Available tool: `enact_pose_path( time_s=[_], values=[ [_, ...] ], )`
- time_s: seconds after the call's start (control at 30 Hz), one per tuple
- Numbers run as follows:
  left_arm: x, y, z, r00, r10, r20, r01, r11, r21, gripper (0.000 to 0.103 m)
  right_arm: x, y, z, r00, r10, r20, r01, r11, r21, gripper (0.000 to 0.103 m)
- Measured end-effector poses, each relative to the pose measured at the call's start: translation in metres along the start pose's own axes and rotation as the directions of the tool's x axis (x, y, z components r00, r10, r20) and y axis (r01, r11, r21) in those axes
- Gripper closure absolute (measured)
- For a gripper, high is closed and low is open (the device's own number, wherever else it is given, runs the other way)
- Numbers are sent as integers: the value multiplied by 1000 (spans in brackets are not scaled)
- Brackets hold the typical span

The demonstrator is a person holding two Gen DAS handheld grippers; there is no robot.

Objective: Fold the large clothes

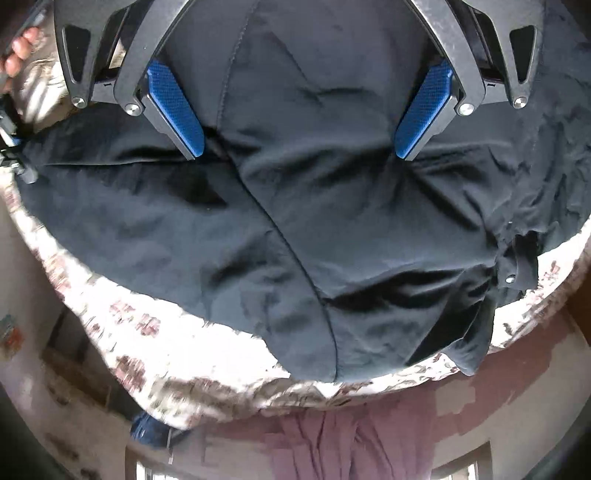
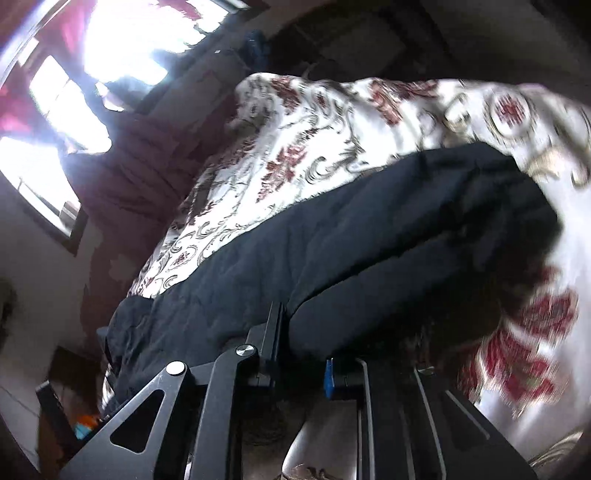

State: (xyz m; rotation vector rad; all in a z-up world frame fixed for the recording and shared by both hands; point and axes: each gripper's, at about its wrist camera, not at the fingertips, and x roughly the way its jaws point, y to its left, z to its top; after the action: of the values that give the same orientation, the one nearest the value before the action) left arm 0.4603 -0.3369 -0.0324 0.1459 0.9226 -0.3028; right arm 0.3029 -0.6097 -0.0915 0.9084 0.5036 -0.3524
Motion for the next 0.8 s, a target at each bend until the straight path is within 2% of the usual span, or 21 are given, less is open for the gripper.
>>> enact_pose_path(
  time_s=[0.1,0.17,0.2,0.27,0.3,0.4,0.47,0.57,0.67,0.77,0.8],
  values=[
    [-4,12,-1,999,-43,-4,43,998,-38,1,-9,7,4,1000,11,16,-11,1000,-28,89],
    [2,10,2,999,-21,-49,20,1000,-12,1,-16,17,8,999,0,36,3,997,-75,90],
    [6,5,3,996,7,-86,-4,999,36,0,-20,22,9,999,-6,48,10,995,-99,90],
    [4,-1,4,994,30,-107,-22,997,77,1,-31,34,11,997,-17,78,29,988,-155,90],
    [-1,0,5,993,18,-114,-9,997,73,2,-37,40,12,995,-16,93,32,984,-174,90],
    [-30,21,7,992,-111,-60,111,994,-3,7,-53,54,13,990,-18,140,46,978,-205,90],
    [-49,39,6,987,-160,-30,159,987,-33,7,-63,66,10,985,-30,171,68,973,-221,90],
    [-75,75,-1,973,-227,-37,225,972,-69,7,-83,89,3,971,-59,232,115,965,-236,90],
    [-95,119,-21,972,-233,-38,228,969,-98,7,-104,138,-6,946,-68,317,175,930,-323,90],
    [-111,167,-44,977,-210,-42,203,971,-129,7,-118,210,-23,932,-22,363,205,855,-476,90],
    [-116,186,-51,977,-207,-39,200,969,-144,7,-121,239,-33,929,1,371,213,817,-537,90]
  ],
)
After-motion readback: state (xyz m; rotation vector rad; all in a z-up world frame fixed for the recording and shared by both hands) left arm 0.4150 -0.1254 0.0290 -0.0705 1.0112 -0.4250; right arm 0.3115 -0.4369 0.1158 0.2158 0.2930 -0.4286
